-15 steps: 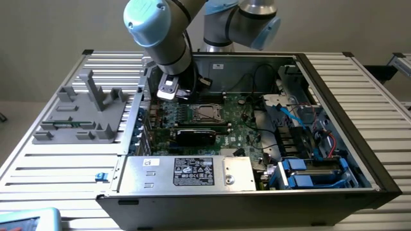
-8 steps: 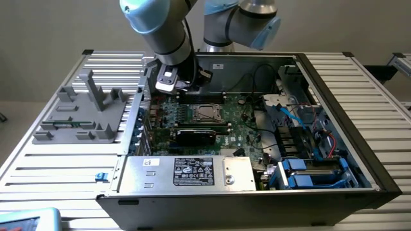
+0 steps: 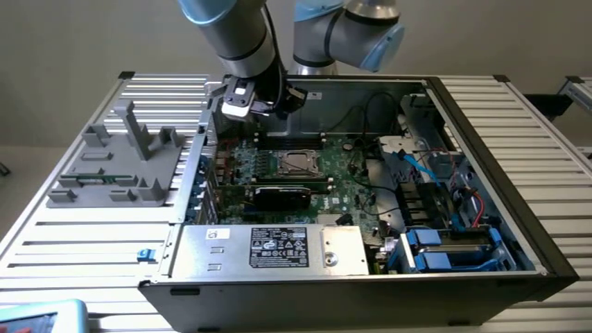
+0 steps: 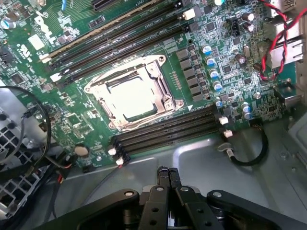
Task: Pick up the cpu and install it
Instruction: 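Install the second cpu locking lever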
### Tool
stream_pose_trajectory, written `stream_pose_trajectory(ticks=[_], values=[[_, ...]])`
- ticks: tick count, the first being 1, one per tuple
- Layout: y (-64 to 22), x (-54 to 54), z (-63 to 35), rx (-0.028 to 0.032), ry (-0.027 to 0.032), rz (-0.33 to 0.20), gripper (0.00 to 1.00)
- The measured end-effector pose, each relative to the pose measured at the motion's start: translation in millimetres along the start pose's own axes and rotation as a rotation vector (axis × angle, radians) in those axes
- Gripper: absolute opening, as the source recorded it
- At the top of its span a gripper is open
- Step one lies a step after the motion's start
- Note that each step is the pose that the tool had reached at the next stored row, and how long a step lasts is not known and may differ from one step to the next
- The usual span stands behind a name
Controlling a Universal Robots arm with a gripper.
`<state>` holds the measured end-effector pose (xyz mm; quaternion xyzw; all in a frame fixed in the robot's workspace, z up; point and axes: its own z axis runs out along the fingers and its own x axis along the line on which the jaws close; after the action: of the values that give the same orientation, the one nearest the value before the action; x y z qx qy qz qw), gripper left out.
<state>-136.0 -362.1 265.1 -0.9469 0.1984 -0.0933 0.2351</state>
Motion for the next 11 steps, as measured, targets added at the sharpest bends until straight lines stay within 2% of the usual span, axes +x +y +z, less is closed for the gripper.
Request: stream_pose_trajectory(ticks=[11], values=[[-17.8,3.1,-32.2,0.0001,0.0,0.0,0.12]])
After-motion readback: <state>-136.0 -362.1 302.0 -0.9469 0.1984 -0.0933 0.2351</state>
